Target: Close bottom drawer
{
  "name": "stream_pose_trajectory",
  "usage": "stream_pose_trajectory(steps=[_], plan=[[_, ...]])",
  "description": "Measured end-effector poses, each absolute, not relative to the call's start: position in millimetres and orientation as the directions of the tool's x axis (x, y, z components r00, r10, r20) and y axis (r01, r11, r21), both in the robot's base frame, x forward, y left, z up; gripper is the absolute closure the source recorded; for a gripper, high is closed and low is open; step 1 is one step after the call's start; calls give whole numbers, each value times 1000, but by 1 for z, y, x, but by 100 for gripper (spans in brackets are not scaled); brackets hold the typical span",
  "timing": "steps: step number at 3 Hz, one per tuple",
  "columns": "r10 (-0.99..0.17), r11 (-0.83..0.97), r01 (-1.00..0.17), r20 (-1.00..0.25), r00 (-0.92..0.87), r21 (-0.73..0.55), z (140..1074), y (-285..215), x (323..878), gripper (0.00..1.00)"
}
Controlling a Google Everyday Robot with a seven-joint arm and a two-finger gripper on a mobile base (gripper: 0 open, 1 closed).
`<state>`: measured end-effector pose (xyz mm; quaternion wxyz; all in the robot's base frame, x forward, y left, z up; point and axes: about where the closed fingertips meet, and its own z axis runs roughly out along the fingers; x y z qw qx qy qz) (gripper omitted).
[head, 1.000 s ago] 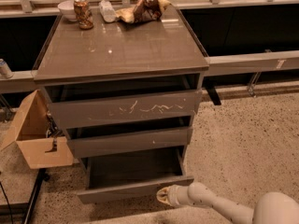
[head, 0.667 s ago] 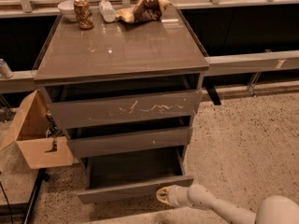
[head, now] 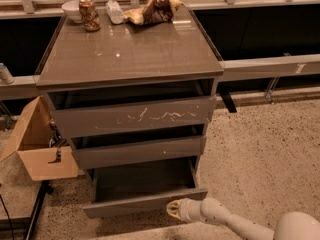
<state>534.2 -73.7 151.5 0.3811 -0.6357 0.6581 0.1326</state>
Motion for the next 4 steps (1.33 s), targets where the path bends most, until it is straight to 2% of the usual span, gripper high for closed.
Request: stream_pose_trajectory(steps=[3, 4], plan=[[-736, 157, -938, -670, 99, -310, 151, -74, 534, 3], [-735, 157, -938, -670, 99, -310, 151, -74, 534, 0]])
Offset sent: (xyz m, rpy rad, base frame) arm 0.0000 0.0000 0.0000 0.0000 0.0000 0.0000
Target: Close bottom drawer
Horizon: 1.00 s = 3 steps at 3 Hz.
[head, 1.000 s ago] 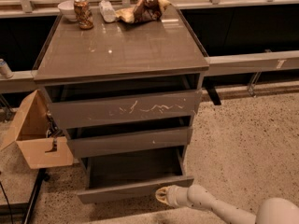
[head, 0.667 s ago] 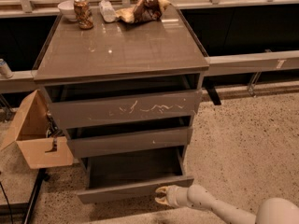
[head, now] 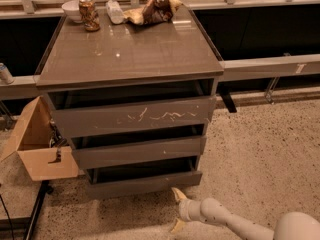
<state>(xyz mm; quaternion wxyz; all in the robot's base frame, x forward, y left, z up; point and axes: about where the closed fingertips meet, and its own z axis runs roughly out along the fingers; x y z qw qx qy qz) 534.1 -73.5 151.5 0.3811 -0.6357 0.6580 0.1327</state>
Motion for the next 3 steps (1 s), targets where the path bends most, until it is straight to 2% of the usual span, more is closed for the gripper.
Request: stream_pose_trajectory(steps=[1, 2, 3], plan=[[-738, 158, -936, -668, 99, -314, 150, -72, 533, 0], [-738, 165, -931, -667, 101, -324, 149, -70, 536, 18], [-730, 168, -924, -673, 118, -343, 145, -60, 545, 43]])
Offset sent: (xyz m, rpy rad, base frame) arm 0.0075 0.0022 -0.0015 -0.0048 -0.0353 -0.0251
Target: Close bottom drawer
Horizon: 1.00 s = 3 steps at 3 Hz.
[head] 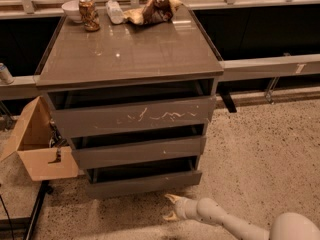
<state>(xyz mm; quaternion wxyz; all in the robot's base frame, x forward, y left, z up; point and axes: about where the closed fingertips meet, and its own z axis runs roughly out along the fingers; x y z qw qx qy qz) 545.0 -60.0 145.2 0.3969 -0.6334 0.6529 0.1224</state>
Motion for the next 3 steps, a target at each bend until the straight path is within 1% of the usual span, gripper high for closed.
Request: stream_pose_trajectory(steps=[2, 3], plan=[[-722, 175, -905, -676, 150, -388, 136, -41, 566, 88], [-728, 179, -894, -666, 161, -411, 132, -36, 575, 100]])
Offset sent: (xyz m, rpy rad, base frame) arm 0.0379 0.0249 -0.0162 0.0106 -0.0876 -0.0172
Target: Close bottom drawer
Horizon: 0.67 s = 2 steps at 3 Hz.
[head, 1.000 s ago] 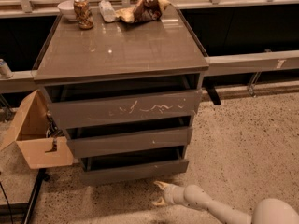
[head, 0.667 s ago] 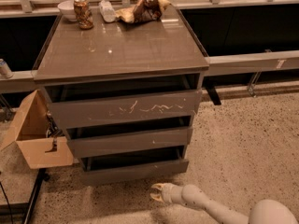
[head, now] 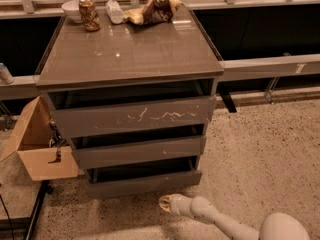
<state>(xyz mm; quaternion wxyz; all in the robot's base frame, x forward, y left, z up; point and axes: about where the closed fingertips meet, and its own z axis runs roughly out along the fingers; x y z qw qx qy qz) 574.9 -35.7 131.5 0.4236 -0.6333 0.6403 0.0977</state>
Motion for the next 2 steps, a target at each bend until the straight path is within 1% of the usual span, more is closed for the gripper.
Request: stream_pose_trajectory(steps=[1, 2], plan=[[-734, 175, -892, -659, 164, -418, 126, -32, 588, 100], [-753, 163, -901, -640, 149, -401, 129, -43, 614, 100]])
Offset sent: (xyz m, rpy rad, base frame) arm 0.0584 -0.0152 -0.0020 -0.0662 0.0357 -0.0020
